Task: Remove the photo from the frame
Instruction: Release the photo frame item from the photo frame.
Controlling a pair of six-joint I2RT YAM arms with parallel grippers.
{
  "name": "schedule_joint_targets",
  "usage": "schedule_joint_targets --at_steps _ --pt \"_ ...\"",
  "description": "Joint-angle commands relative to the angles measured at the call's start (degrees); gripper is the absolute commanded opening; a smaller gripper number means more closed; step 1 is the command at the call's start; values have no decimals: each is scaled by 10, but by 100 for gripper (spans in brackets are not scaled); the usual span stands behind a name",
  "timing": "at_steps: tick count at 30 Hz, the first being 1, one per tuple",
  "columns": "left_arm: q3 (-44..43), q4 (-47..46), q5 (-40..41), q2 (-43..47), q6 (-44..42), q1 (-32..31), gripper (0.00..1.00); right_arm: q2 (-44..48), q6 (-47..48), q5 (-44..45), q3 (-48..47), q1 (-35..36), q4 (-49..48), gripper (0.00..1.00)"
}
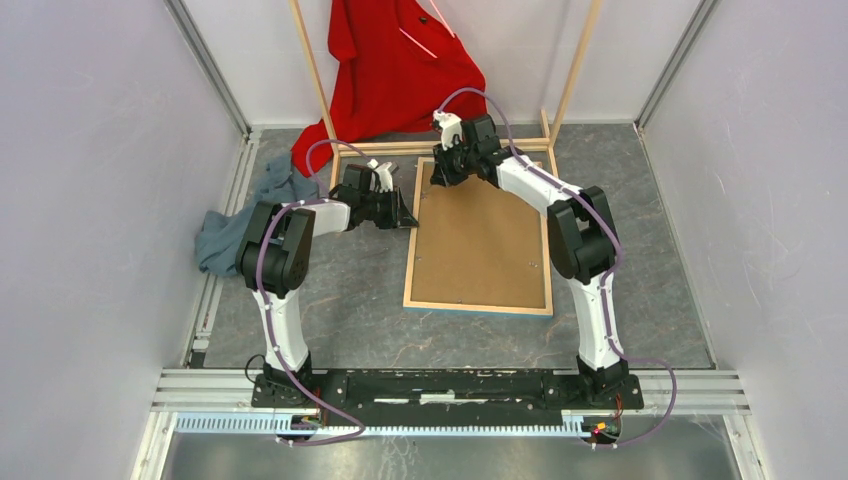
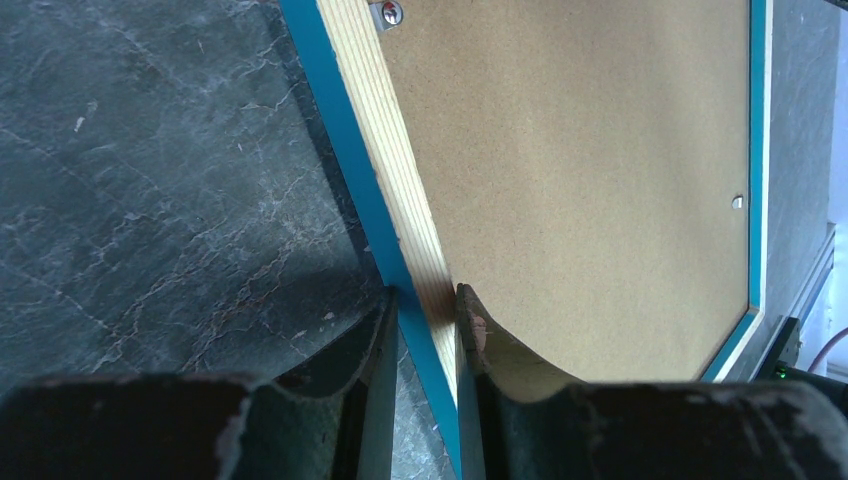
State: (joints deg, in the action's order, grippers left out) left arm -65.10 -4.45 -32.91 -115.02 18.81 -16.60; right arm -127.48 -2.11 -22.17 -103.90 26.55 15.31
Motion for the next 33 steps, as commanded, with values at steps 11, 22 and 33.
schedule_joint_targets --at_steps 11,22,33 --pt "3 35 86 -38 -38 -4 30 16 17 -30 31 7 7 0" --pt "4 36 90 -38 -37 -3 30 23 35 -39 32 9 26 0" --pt "4 36 100 -36 -35 -3 30 35 62 -52 32 15 51 0"
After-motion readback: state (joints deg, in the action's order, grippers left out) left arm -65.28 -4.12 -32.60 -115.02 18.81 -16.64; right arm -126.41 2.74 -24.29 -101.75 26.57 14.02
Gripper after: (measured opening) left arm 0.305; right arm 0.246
